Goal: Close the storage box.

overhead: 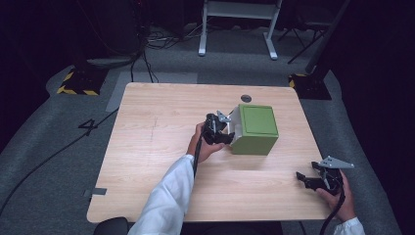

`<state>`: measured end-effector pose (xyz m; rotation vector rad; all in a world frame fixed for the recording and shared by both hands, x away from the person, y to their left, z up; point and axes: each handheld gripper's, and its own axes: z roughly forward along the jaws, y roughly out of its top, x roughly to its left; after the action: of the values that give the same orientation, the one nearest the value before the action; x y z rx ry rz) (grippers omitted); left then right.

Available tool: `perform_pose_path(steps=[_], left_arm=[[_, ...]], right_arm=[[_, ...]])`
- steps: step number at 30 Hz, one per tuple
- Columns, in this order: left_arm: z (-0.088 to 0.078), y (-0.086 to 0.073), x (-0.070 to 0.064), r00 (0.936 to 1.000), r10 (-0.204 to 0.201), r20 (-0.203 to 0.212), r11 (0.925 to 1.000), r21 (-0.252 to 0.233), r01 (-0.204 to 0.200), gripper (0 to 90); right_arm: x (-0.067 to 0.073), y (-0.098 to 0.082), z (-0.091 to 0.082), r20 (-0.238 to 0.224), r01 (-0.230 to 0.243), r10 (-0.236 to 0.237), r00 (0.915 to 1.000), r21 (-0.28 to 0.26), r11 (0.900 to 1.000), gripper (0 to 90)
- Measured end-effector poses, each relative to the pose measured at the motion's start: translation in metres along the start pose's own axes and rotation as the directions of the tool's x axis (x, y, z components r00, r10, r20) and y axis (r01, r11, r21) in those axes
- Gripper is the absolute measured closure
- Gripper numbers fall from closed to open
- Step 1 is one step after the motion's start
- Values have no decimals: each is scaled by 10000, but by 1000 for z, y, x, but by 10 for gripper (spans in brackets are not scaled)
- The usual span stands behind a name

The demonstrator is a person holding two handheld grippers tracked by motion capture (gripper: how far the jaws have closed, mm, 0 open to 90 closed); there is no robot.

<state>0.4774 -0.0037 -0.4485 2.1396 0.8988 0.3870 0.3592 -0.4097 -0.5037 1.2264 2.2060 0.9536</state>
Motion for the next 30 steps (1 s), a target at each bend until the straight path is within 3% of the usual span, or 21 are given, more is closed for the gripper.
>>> perform_pose_path(steps=[4,19,30], left_arm=[[-7,0,3,10000,34,48,9999,-95,-34,386],[-37,-14,21,9979,441,-485,9987,262,-429,360],[-61,-27,27,9908,1085,-804,9930,556,-1042,310]], right_arm=[[0,0,0,1,2,-2,10000,-1,10000,151],[0,0,0,-3,-9,9,10000,6,10000,150],[0,0,0,5,-15,15,10000,6,10000,150]])
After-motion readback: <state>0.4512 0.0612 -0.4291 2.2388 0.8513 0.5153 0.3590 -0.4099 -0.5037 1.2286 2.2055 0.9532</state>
